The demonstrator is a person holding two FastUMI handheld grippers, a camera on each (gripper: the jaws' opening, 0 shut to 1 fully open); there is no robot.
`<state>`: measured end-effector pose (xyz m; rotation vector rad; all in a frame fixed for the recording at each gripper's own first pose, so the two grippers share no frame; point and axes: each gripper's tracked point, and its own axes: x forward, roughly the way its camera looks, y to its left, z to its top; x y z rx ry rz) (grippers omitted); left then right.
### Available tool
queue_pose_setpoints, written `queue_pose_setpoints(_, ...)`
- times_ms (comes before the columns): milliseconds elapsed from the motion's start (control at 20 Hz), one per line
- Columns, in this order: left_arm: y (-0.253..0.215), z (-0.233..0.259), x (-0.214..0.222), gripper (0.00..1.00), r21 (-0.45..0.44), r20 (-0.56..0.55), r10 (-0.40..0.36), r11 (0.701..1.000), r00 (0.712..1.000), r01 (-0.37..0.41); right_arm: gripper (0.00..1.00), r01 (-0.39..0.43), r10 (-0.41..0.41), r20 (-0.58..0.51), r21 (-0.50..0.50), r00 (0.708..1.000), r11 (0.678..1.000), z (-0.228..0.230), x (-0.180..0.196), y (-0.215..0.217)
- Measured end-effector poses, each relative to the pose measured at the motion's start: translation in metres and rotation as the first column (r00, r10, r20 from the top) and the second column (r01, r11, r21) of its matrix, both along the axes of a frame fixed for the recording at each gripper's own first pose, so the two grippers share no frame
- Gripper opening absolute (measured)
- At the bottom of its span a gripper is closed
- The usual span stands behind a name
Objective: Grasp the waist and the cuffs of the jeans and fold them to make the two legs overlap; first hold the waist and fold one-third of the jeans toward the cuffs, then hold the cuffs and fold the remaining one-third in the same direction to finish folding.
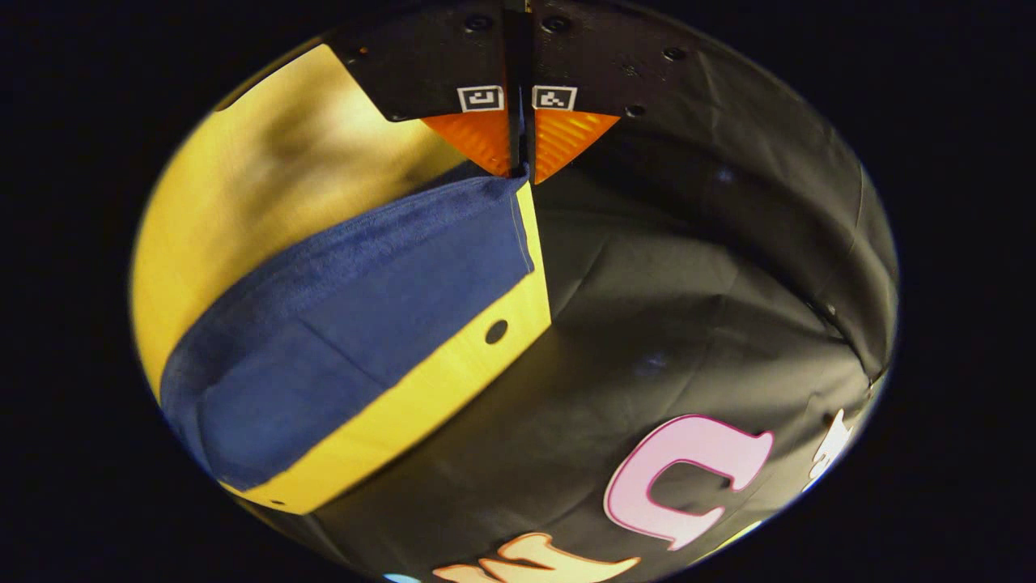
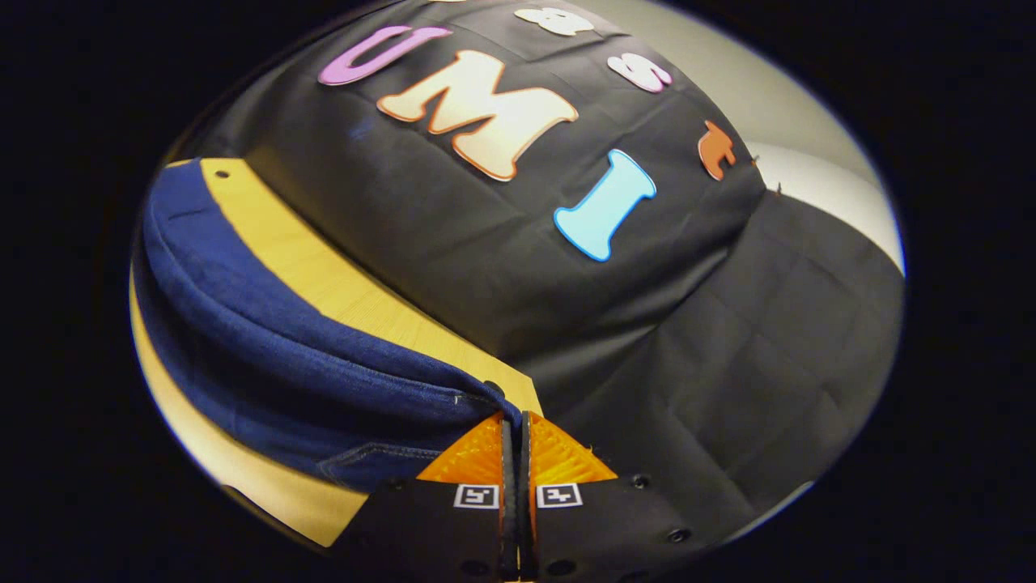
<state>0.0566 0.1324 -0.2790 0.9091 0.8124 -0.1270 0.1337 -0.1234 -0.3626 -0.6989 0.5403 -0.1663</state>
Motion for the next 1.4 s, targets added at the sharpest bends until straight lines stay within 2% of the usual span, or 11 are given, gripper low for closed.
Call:
queue_pose_setpoints(250, -0.021, -0.007, 0.045, 0.0, -0.062, 0.031, 0.049, 0.997, 0.998, -0.047, 0.02, -0.017, 0.018, -0.022, 0.034, 1.0, 0.999, -0.05, 0.055, -0.008)
queue_pose_setpoints(400, -0.028, -0.042, 0.08, 0.0, -0.037, 0.01, 0.057, 0.998, 0.998, -0.057, 0.02, -0.042, 0.044, -0.043, 0.046, 0.998, 0.998, -0.086, 0.085, -0.007)
queue_pose_setpoints(600, -0.034, -0.09, 0.101, 0.0, -0.002, -0.046, 0.051, 0.999, 0.998, -0.051, 0.02, -0.074, 0.077, -0.135, 0.032, 0.988, 0.997, -0.152, 0.106, -0.002)
queue_pose_setpoints(750, -0.039, -0.1, 0.099, 0.0, 0.032, -0.048, 0.049, 0.998, 0.998, -0.048, 0.03, -0.081, 0.082, -0.146, 0.007, 0.986, 0.997, -0.163, 0.115, -0.003)
queue_pose_setpoints(800, -0.038, -0.098, 0.099, 0.0, 0.029, -0.039, 0.055, 0.998, 0.998, -0.054, 0.08, -0.056, 0.057, -0.132, 0.009, 0.99, 0.998, -0.152, 0.112, -0.006)
queue_pose_setpoints(850, -0.039, -0.097, 0.097, 0.01, -0.01, -0.03, 0.069, 0.998, 0.997, -0.069, 0.31, -0.036, 0.04, -0.113, 0.036, 0.993, 0.999, -0.144, 0.115, -0.013)
queue_pose_setpoints(1000, -0.054, -0.073, 0.096, 0.99, -0.121, 0.063, 0.122, 0.986, 0.991, -0.114, 0.99, 0.034, -0.028, -0.042, 0.163, 0.999, 0.986, -0.101, 0.114, -0.021)
queue_pose_setpoints(1050, -0.06, -0.057, 0.096, 1.0, -0.169, 0.111, 0.14, 0.978, 0.984, -0.121, 0.99, 0.058, -0.054, -0.026, 0.201, 0.998, 0.978, -0.086, 0.108, -0.027)
queue_pose_setpoints(1100, -0.061, -0.054, 0.097, 0.94, -0.215, 0.14, 0.154, 0.969, 0.978, -0.122, 0.99, 0.083, -0.079, -0.026, 0.241, 0.997, 0.967, -0.078, 0.1, -0.031)
queue_pose_setpoints(1200, -0.07, -0.044, 0.099, 0.95, -0.297, 0.184, 0.174, 0.948, 0.967, -0.114, 1.0, 0.147, -0.139, -0.047, 0.321, 0.989, 0.935, -0.071, 0.079, -0.038)
queue_pose_setpoints(1400, -0.079, -0.032, 0.103, 0.94, -0.439, 0.236, 0.196, 0.895, 0.952, -0.075, 1.0, 0.328, -0.304, -0.123, 0.41, 0.945, 0.851, -0.082, 0.025, -0.075)
